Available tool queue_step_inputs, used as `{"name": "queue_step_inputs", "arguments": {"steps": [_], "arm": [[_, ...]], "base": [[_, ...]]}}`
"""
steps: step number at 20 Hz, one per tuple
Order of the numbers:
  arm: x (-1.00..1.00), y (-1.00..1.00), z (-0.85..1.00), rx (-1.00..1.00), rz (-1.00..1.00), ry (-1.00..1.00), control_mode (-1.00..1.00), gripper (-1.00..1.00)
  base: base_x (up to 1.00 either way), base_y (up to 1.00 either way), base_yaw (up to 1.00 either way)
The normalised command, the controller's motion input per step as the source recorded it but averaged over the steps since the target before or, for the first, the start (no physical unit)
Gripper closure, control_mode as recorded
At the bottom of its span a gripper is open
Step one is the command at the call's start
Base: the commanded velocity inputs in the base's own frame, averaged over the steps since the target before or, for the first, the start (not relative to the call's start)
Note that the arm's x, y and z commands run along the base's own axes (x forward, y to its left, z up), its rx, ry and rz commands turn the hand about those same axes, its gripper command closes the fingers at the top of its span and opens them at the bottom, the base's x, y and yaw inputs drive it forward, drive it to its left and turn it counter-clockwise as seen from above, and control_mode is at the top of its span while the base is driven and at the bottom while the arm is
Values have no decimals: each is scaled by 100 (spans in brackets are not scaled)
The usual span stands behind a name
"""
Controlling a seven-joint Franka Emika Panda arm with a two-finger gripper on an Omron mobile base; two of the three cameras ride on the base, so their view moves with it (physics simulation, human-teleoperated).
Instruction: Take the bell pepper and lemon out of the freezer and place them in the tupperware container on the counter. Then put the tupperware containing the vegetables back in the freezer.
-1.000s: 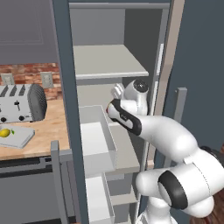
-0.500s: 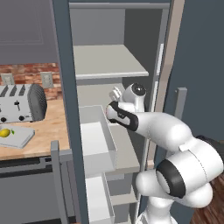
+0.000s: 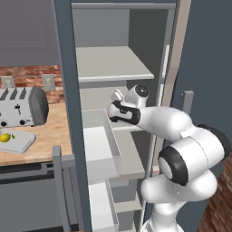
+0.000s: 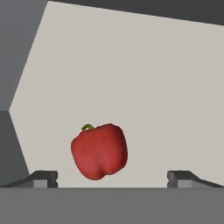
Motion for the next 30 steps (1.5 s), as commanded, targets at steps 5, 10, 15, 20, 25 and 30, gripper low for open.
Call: {"name": "queue_step_inputs", "arguments": {"steps": [5,10,15,20,25,30], "arm": [[8,8,-11,0,2,0,-100,-100],[13,6,-11,0,2,0,-100,-100],[14,9,-9,-2,0,0,-100,-100],[13,7,-11,-2,0,0,-100,-100],[14,3,-3,-1,0,0,-100,-100],[16,0,-1,0,0,0,-100,-100]], "base": [[0,0,0],[0,0,0],[0,0,0],[0,0,0],[0,0,0],[0,0,0]]}}
